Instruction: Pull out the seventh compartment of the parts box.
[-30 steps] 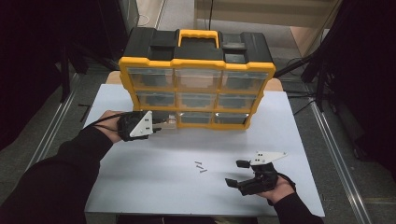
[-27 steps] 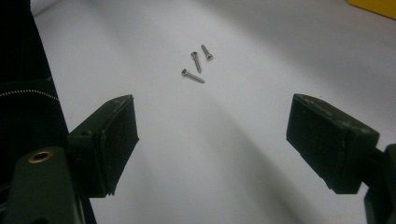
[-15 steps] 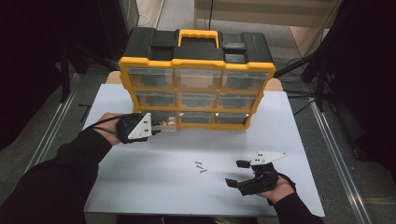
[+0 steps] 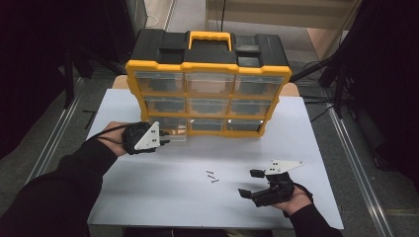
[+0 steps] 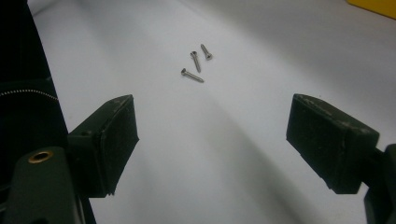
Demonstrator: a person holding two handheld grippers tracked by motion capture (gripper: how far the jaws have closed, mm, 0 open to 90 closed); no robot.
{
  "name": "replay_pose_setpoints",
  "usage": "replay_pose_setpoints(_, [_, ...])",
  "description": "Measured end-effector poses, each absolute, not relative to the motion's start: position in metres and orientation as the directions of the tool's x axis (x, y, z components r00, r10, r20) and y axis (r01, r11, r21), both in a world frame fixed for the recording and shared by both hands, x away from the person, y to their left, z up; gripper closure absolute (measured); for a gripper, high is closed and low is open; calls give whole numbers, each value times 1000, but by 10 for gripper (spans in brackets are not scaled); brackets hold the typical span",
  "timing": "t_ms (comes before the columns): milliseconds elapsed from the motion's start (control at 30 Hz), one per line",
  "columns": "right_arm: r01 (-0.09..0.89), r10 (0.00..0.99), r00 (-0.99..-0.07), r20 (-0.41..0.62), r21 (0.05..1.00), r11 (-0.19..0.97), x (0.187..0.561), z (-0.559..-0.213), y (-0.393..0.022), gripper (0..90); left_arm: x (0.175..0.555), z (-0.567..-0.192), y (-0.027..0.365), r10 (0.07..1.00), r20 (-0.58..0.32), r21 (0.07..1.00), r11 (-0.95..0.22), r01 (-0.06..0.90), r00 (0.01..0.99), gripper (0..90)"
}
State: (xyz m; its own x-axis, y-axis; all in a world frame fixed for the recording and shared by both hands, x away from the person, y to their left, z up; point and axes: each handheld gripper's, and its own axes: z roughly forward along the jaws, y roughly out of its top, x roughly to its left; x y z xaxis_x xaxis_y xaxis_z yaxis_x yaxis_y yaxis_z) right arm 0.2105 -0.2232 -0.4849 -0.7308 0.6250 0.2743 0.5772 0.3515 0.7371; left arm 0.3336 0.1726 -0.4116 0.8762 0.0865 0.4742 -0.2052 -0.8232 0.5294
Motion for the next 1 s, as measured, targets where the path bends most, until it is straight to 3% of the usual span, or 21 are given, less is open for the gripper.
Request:
replay_pose_setpoints(733, [578, 624, -732, 275, 736, 353, 210, -485, -223, 177, 334, -411, 175, 98, 457, 553, -810, -196, 884, 736])
replay_pose_setpoints(767, [578, 624, -731, 276, 736, 352, 210, -485, -223, 177, 334, -410, 175, 105, 462, 559, -805, -198, 881, 630])
replay_pose_setpoints(933, [579, 623, -732, 277, 734, 354, 211, -485, -223, 177, 337, -401, 178, 148, 436, 609, -775, -170, 888, 608])
replay_pose_setpoints(967, [578, 623, -732, 276, 735, 354, 211, -485, -223, 177, 338, -400, 178, 152, 421, 618, -770, -161, 894, 502])
replay_pose_setpoints(1000, [578, 623, -732, 276, 735, 354, 211, -485, -223, 177, 338, -399, 178, 161, 403, 627, -766, -144, 901, 502])
